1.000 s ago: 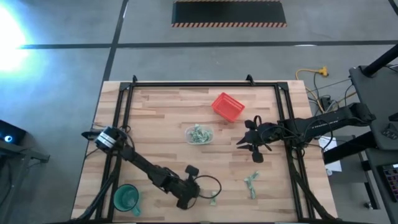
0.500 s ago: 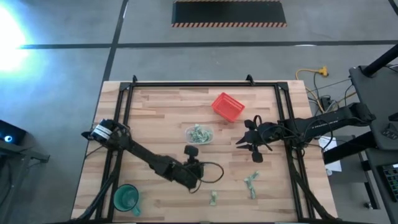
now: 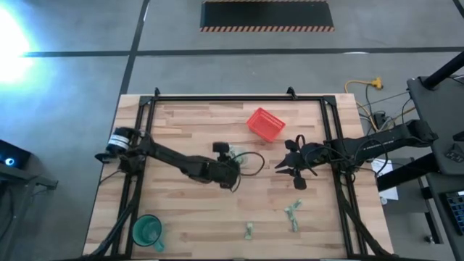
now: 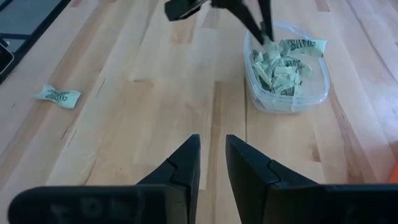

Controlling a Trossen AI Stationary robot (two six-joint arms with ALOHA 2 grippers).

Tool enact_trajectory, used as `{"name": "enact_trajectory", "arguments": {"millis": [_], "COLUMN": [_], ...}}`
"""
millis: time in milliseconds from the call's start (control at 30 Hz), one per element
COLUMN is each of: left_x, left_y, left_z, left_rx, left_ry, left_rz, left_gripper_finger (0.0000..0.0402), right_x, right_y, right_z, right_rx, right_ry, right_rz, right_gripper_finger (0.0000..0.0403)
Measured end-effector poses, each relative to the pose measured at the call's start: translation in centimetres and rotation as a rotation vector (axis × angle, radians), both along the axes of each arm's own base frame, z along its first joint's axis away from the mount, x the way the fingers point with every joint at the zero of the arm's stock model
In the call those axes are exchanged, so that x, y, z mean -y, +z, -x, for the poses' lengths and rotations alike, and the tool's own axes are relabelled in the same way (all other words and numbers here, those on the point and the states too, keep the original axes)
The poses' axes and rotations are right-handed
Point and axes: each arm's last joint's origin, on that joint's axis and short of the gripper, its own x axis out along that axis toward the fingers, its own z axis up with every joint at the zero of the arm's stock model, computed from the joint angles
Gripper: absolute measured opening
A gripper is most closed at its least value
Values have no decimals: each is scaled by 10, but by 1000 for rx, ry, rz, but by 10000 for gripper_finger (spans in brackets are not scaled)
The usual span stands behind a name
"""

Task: Pick and place items into bin
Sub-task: Put the stevia packet into the transparent bin

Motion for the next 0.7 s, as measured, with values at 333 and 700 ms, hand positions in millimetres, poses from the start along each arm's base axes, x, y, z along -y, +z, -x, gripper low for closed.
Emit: {"name": "enact_trajectory", "arguments": {"millis": [333, 700], "left_x": [-15, -16], "left_y": [-2, -3], "left_z": [0, 2], "left_rx": [-21, -34], "left_ry": [50, 62], "left_rz": [5, -2], "left_gripper_finger": [18, 120], "right_x": [0, -10], "right_y": [0, -12], "right_z": [-1, -15], "right_rx": [19, 20], "right_ry": [-4, 111], "right_rz": [-16, -75], "right_gripper_finger": [68, 68]}}
